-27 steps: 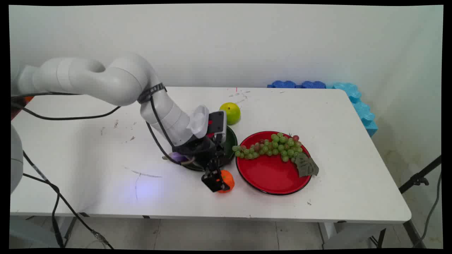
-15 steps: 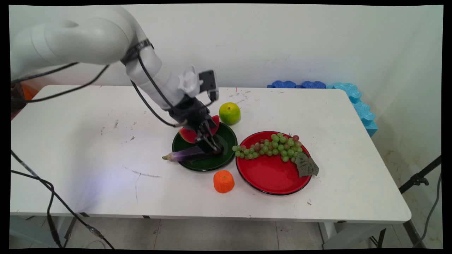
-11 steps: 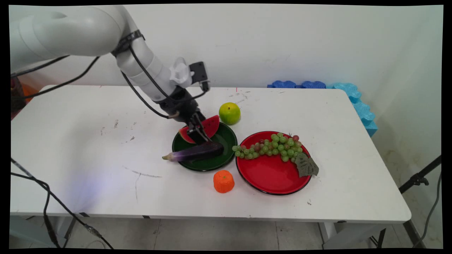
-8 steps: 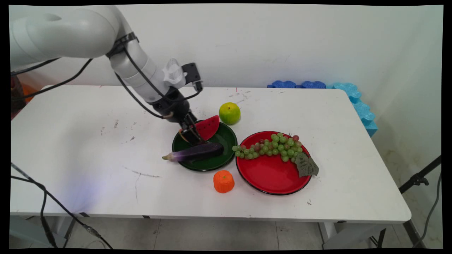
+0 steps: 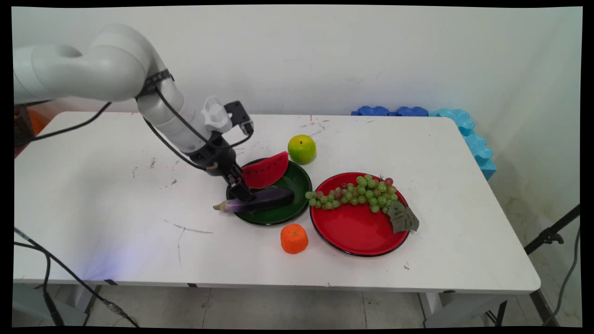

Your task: Pick up the eggplant from the green plate, then place the picked object on the table

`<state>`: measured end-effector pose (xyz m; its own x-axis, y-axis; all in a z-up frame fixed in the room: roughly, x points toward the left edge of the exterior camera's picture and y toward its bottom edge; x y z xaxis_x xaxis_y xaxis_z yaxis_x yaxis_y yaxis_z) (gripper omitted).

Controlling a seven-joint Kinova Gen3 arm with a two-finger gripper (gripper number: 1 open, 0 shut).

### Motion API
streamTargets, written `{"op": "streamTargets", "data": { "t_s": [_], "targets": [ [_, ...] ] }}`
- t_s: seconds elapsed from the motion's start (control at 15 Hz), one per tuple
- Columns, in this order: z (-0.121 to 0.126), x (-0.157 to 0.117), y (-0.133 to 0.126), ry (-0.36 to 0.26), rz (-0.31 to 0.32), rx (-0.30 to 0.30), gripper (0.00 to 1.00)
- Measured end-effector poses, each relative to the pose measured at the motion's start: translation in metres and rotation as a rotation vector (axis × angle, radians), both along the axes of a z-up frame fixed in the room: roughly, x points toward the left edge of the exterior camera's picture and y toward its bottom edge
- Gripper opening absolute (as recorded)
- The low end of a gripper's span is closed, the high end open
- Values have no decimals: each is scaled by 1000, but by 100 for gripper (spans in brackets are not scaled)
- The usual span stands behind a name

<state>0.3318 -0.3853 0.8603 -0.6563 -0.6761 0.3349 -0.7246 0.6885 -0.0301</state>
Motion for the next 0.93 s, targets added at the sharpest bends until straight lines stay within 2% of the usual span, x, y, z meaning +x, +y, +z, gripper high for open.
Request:
{"op": "streamTargets", "data": {
  "t_s": [0.53,0.6,0.93],
  "targets": [
    [-26,-2,8,44,9,11,100],
    [-28,-2,8,48,11,11,0],
    [-36,1,10,53,11,13,0]
  ]
}}
